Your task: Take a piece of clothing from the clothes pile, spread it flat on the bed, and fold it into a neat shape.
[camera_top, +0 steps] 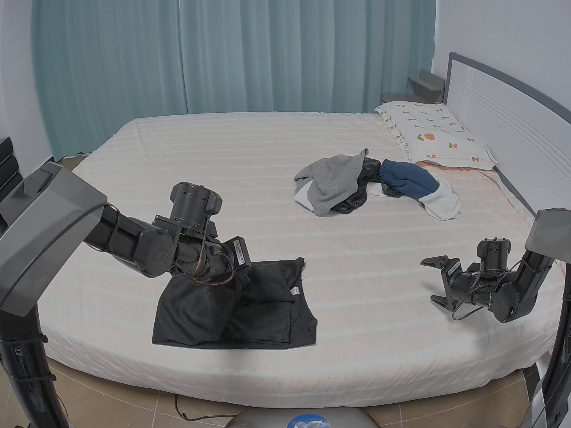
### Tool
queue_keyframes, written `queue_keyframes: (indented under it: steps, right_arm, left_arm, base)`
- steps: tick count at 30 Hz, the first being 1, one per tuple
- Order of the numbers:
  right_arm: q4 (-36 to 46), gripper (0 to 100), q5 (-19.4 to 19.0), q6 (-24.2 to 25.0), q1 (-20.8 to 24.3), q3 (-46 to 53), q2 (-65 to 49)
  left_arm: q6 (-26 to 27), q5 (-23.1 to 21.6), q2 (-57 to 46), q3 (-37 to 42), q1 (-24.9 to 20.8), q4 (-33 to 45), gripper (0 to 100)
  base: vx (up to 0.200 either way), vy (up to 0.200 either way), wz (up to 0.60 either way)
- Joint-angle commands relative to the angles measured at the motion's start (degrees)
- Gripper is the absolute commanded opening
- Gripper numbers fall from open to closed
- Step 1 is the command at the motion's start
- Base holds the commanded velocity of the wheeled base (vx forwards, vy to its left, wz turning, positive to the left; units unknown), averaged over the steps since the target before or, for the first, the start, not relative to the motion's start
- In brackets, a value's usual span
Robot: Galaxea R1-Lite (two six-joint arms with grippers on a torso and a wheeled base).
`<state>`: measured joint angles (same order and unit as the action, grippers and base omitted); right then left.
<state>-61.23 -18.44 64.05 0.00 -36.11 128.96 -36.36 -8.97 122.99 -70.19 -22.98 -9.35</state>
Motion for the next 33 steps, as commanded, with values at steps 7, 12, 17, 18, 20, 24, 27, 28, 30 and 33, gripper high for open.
queue_keyframes:
  steps: [7, 12, 17, 18, 20, 24, 27, 28, 30, 33]
  right_arm:
    - [0.0, 100, 0.0, -0.2, 0.1, 0.1, 0.2]
    - [0.0, 100, 0.1, -0.2, 0.2, 0.1, 0.2]
    - [0.0, 100, 0.1, -0.3, 0.2, 0.1, 0.2]
    - [0.0, 100, 0.1, -0.2, 0.2, 0.1, 0.2]
    - [0.0, 100, 0.1, -0.3, 0.2, 0.1, 0.2]
    - [0.0, 100, 0.1, -0.3, 0.4, 0.2, 0.2]
    - [0.0, 100, 0.2, -0.4, 0.6, 0.2, 0.3]
    - [0.0, 100, 0.2, -0.4, 0.5, 0.2, 0.4]
    - [0.0, 100, 0.3, -0.5, 0.6, 0.2, 0.7]
    - [0.0, 100, 0.3, -1.1, 0.7, 0.4, 0.8]
  left_arm:
    - [-0.9, 5.3, 7.1, -4.2, -3.2, 0.3, 0]
    - [-3.6, 6.2, 7.2, -5.5, -4.2, -0.1, 100]
    - [-6.9, 6.5, 6.4, -6.5, -4.3, -0.1, 100]
    - [-9.0, 6.9, 6.1, -6.5, -4.4, -0.1, 100]
    - [-11.3, 7.3, 5.2, -6.6, -4.4, -0.1, 100]
    - [-13.6, 7.7, 2.8, -5.6, -3.6, 0.1, 100]
    - [-13.7, 7.4, 1.9, -3.5, -1.3, -0.1, 100]
    - [-13.8, 7.5, 1.8, -2.9, -0.8, -0.2, 100]
    - [-14.3, 7.5, 1.6, -1.5, 0.7, -0.6, 100]
    - [-16.7, 6.4, 0.8, 0.1, 2.8, -1.1, 100]
  base:
    - [0.0, 0.0, 0.0]
    - [0.0, 0.0, 0.0]
    - [0.0, 0.0, 0.0]
    - [0.0, 0.0, 0.0]
    - [0.0, 0.0, 0.0]
    - [0.0, 0.0, 0.0]
    - [0.0, 0.0, 0.0]
    - [0.0, 0.0, 0.0]
    - [0.0, 0.0, 0.0]
    - [0.0, 0.0, 0.0]
